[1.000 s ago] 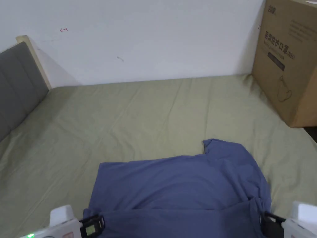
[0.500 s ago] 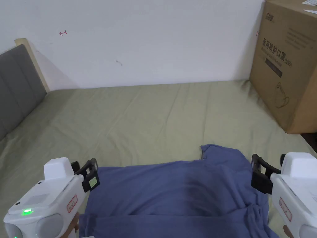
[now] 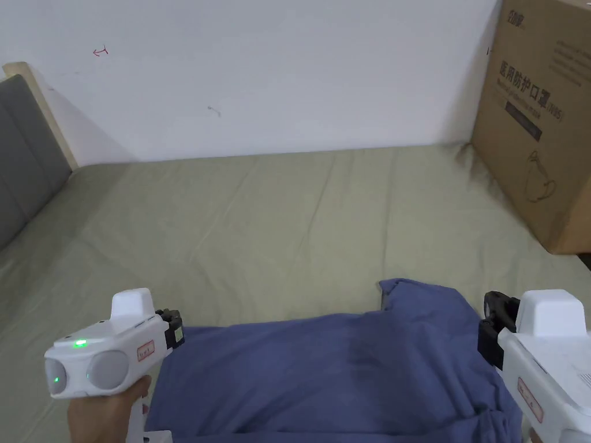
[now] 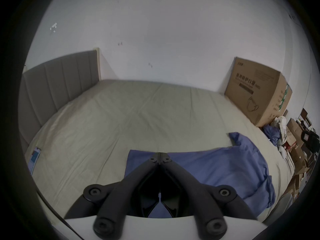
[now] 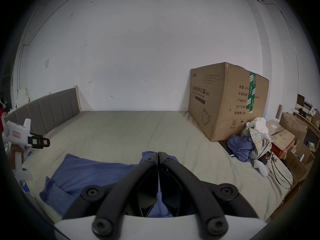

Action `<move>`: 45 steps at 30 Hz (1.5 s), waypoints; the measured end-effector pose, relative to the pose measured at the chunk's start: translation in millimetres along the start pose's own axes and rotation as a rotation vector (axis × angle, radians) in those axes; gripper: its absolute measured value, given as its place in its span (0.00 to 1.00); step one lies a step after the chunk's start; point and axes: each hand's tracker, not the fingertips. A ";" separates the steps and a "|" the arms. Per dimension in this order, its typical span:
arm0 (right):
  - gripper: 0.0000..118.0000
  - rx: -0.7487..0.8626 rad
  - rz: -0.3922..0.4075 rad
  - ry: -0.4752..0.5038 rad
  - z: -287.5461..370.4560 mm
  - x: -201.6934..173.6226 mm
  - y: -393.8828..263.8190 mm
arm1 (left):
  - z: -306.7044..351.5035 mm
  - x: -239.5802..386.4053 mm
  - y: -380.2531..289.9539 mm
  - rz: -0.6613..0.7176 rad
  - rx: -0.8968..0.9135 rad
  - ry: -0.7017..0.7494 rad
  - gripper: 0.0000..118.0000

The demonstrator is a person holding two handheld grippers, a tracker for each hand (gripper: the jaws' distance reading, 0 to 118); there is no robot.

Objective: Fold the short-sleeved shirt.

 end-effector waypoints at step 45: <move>0.01 -0.552 -0.120 0.031 -272.7 58.6 -62.3 | -89.3 -29.3 5.4 -0.021 -0.171 0.017 0.02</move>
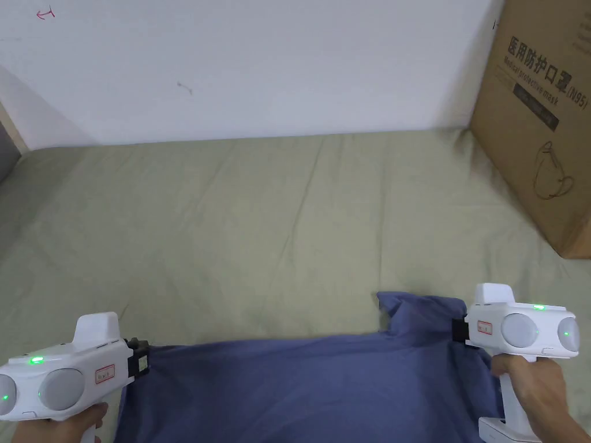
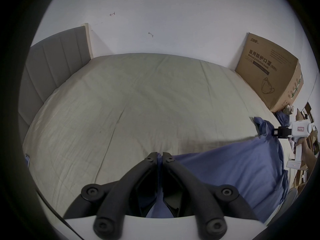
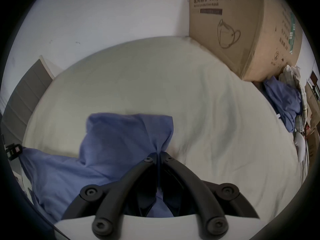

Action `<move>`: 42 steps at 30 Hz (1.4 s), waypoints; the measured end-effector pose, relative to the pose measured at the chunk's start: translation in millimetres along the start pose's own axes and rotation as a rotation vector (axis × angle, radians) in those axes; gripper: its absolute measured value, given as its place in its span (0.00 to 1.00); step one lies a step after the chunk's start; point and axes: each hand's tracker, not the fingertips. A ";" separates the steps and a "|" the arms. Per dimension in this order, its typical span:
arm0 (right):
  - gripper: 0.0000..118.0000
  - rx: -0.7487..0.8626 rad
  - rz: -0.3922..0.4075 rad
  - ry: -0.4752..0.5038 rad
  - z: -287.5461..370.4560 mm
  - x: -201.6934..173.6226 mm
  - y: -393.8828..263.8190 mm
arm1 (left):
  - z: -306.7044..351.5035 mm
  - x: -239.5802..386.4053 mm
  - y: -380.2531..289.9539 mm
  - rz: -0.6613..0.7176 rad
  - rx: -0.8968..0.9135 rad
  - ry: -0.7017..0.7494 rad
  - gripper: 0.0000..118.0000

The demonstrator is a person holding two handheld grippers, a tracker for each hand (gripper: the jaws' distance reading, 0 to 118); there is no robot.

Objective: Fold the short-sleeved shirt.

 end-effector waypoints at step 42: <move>0.79 0.076 -0.075 -0.033 235.1 5.4 -240.1 | 144.4 -10.2 -192.6 0.159 -0.107 0.052 0.87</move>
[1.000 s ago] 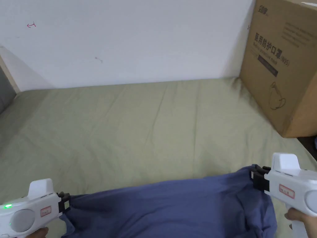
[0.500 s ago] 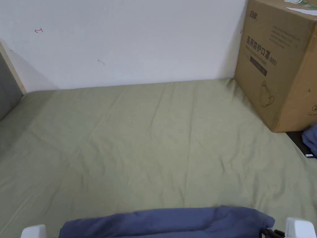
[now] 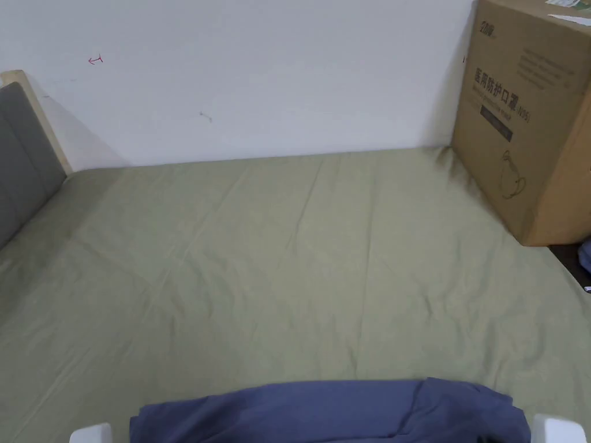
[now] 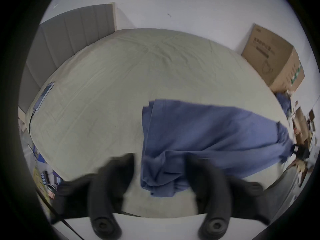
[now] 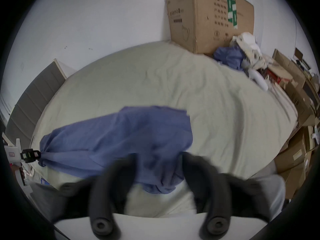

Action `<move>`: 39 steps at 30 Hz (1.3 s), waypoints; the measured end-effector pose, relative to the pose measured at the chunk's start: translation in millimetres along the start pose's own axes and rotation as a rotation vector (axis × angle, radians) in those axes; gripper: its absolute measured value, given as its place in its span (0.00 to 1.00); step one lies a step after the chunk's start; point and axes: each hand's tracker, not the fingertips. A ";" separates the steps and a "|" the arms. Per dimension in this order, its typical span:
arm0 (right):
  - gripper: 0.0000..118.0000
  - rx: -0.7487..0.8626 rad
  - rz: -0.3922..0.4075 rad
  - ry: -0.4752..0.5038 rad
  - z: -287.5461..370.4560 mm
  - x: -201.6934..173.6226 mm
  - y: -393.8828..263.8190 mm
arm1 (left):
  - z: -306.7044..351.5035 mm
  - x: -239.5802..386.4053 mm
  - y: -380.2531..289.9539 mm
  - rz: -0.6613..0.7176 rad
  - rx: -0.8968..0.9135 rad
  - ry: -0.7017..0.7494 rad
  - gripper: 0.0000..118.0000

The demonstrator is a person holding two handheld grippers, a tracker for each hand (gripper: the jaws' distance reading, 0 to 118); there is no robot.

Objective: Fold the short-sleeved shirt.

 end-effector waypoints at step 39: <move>0.00 0.534 0.219 -0.004 74.6 -98.3 102.8 | 20.4 -57.7 50.6 0.220 0.038 -0.384 0.01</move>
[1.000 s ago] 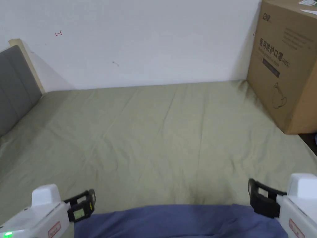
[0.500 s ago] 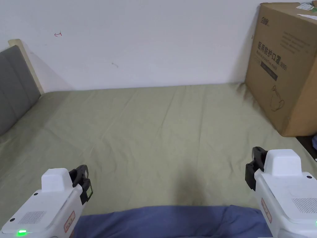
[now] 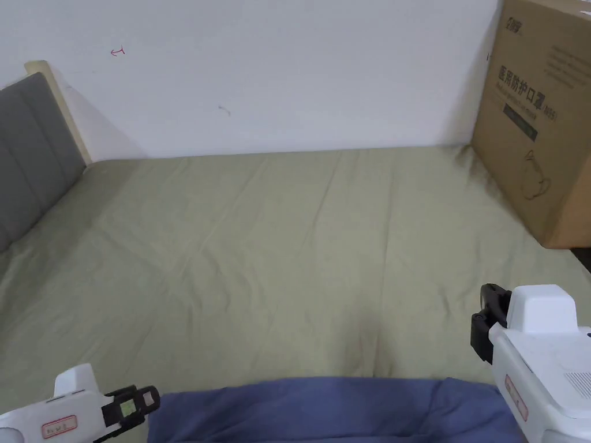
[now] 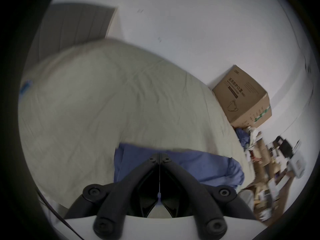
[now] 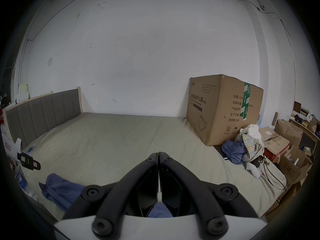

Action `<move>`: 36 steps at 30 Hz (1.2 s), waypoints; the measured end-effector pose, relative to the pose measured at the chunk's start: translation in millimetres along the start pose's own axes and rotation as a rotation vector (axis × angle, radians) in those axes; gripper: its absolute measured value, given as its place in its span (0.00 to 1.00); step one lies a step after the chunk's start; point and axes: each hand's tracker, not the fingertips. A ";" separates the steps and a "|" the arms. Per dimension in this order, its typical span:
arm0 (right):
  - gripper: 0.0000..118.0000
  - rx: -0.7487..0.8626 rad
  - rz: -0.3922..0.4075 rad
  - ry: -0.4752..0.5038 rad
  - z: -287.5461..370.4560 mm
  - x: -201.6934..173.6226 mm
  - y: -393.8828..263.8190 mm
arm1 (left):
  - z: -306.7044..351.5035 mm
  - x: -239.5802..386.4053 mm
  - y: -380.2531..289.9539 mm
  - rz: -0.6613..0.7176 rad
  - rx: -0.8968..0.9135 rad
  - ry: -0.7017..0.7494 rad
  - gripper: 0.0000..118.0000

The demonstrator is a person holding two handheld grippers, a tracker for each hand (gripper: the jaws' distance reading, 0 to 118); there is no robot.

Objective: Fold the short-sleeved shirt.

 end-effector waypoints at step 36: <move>0.00 -0.054 -0.017 0.044 -13.7 2.8 -9.2 | 22.4 -14.5 1.8 -0.152 -0.002 0.265 0.07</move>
